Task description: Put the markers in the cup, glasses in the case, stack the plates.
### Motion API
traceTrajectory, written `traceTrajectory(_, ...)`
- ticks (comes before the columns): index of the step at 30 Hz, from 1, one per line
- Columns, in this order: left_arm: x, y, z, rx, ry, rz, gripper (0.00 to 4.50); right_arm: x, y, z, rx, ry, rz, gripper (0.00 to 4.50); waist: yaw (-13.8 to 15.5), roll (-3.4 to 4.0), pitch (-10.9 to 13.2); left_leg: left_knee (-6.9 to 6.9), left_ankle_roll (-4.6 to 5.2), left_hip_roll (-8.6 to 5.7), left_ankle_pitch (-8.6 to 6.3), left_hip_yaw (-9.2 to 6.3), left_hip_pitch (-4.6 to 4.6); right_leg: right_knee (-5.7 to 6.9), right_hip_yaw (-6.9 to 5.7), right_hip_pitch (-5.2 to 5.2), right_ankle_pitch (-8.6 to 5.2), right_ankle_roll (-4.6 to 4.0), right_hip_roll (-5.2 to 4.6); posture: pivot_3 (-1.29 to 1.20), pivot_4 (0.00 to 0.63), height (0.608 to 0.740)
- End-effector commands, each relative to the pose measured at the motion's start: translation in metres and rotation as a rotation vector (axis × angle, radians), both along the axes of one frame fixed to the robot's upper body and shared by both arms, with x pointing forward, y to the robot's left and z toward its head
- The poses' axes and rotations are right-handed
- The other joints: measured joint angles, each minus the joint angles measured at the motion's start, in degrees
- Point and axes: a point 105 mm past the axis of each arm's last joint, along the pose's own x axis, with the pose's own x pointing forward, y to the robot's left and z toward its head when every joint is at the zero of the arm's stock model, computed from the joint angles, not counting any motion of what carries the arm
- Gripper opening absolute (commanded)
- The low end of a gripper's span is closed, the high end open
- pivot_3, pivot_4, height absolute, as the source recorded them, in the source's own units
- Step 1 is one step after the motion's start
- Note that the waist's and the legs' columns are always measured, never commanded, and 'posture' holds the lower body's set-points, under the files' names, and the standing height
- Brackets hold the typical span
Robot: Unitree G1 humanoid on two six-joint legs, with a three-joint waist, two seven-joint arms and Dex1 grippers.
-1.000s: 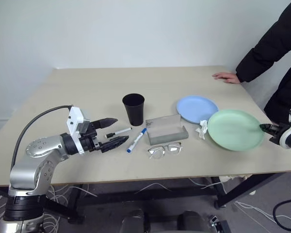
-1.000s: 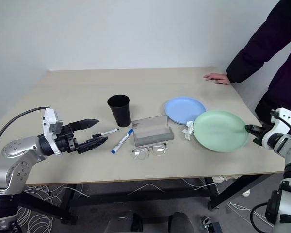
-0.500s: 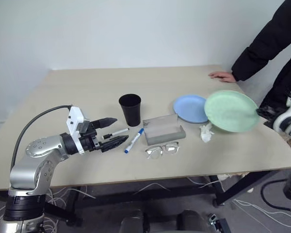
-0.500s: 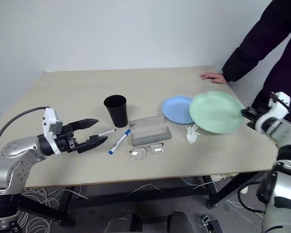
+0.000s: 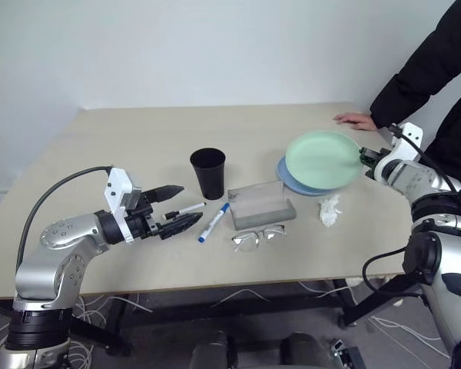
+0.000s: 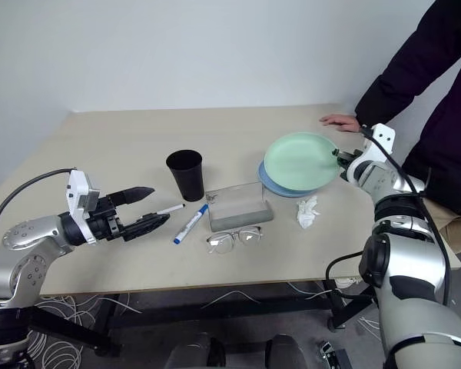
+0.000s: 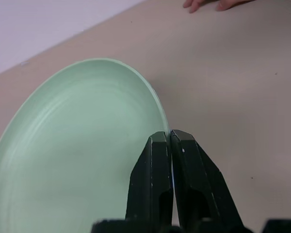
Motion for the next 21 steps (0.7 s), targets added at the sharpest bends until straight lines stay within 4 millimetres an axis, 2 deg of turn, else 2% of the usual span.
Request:
traceTrajectory(1,-0.002,0.0,0.014,0.008,-0.06,0.0,4.5,0.01,0.005,0.022,-0.037,-0.073,-0.023,0.04,-0.2,0.0,0.0,-0.02,-0.03,0.0,0.02,0.0,0.0,0.0,0.0,-0.01,0.01,0.01,0.0,0.0,0.0,0.74)
traceTrajectory(14,-0.004,0.005,0.016,0.013,-0.068,0.027,4.5,0.016,0.025,0.014,0.003,-0.076,-0.032,0.04,-0.2,0.0,0.0,-0.27,-0.03,0.0,0.22,-0.06,0.03,0.02,-0.05,-0.06,0.1,0.09,0.02,0.0,0.0,0.74)
traceTrajectory(17,-0.004,0.004,0.017,0.013,-0.071,0.028,4.5,0.017,0.026,0.016,0.002,-0.087,-0.034,0.72,-0.2,0.0,0.0,-0.27,-0.02,0.0,0.22,-0.08,0.03,0.03,-0.06,-0.06,0.11,0.08,0.02,0.0,0.0,0.74)
traceTrajectory(21,-0.004,0.004,0.017,0.012,-0.072,0.026,4.5,0.018,0.022,0.024,-0.016,-0.113,-0.04,2.12,-0.2,0.0,0.0,-0.27,-0.03,0.0,0.22,-0.09,0.03,0.02,-0.09,-0.05,0.11,0.08,0.02,0.0,0.0,0.74)
